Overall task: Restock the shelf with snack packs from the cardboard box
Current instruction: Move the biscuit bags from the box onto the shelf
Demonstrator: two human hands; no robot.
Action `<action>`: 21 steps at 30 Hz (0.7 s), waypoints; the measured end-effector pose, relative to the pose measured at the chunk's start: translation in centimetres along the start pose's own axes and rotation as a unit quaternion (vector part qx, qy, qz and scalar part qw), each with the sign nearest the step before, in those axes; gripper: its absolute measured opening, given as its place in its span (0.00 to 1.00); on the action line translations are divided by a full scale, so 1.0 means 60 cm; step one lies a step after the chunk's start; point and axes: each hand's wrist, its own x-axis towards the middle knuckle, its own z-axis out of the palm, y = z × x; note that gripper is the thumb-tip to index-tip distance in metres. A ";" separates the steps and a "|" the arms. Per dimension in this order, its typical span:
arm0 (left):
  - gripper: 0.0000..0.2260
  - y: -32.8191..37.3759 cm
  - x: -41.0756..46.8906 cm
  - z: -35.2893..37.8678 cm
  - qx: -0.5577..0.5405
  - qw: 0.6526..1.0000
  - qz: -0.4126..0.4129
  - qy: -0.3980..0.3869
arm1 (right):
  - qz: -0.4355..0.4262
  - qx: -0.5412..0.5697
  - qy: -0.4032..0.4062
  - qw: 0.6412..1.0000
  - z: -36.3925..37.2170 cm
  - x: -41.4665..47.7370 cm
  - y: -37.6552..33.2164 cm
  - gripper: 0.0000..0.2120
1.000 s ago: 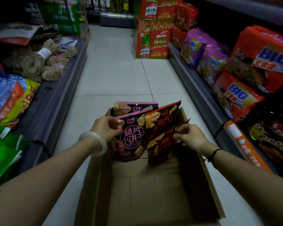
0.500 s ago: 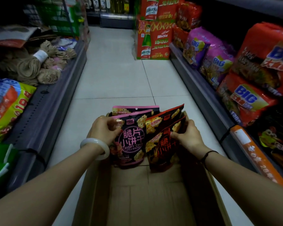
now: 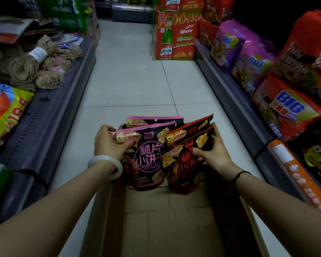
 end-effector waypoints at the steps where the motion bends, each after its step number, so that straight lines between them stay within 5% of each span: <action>1: 0.23 -0.003 0.000 0.001 -0.008 1.000 -0.016 -0.004 | 0.004 0.003 0.003 1.000 0.002 0.001 0.001 0.37; 6: 0.10 -0.004 -0.011 -0.002 -0.080 0.993 -0.017 -0.088 | 0.005 -0.031 0.019 0.999 0.007 0.002 0.011 0.30; 12: 0.10 -0.014 0.001 -0.013 -0.108 0.978 -0.084 -0.158 | 0.030 -0.025 -0.001 0.999 0.004 -0.011 0.018 0.20; 21: 0.07 0.003 -0.021 -0.019 -0.154 0.973 -0.105 -0.138 | 0.080 0.112 -0.039 0.990 -0.005 -0.034 0.012 0.13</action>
